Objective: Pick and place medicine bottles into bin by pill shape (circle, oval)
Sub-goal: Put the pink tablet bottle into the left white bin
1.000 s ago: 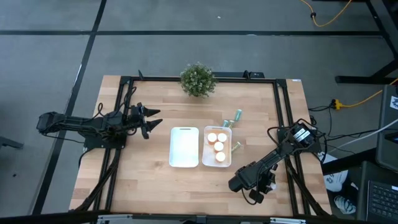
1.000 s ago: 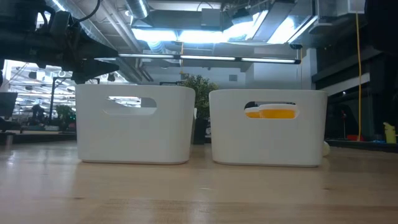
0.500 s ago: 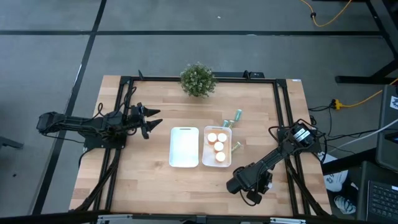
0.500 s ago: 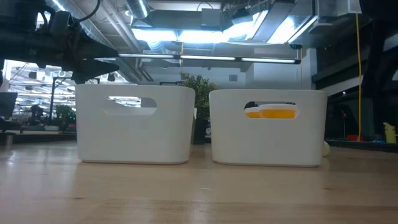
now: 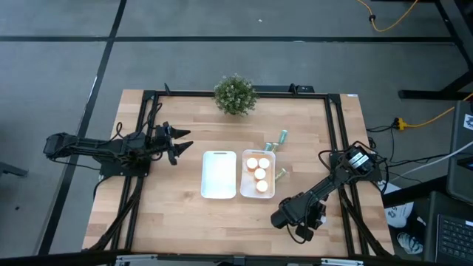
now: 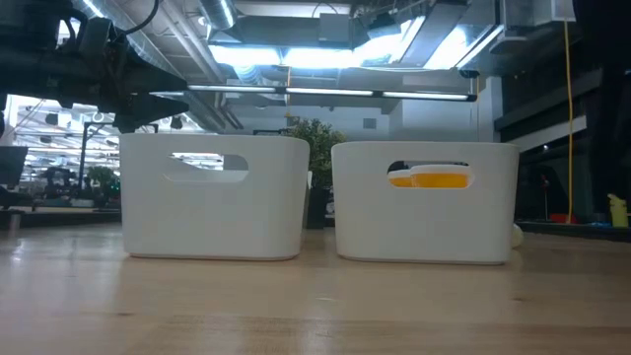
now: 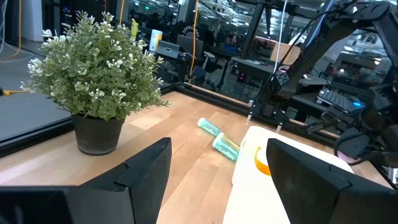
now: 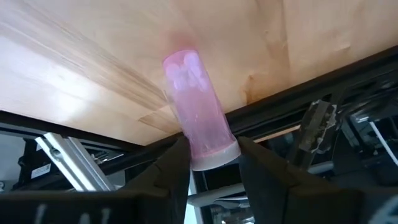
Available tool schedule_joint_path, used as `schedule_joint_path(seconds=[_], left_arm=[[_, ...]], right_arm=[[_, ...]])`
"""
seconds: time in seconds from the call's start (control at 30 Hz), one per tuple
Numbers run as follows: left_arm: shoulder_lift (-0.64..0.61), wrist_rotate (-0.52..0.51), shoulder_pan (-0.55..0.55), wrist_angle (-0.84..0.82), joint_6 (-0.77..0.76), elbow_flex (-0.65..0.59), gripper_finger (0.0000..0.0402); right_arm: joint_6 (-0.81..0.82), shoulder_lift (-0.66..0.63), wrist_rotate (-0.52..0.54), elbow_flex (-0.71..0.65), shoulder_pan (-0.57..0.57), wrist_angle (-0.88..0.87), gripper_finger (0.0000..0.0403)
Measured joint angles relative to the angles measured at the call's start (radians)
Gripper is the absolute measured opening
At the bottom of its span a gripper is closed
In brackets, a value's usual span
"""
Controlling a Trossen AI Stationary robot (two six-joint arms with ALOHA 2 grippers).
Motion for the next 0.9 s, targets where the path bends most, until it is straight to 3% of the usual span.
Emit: schedule_joint_path(seconds=[0.57,0.9], left_arm=[[0.000,0.000,0.000,0.000,0.000,0.000,0.0255],[0.000,0.000,0.000,0.000,0.000,0.000,0.0255]], right_arm=[[0.000,0.000,0.003,0.003,0.000,0.015,0.0224],[0.003,-0.005,0.162,0.104,0.068,-0.009,0.0266]])
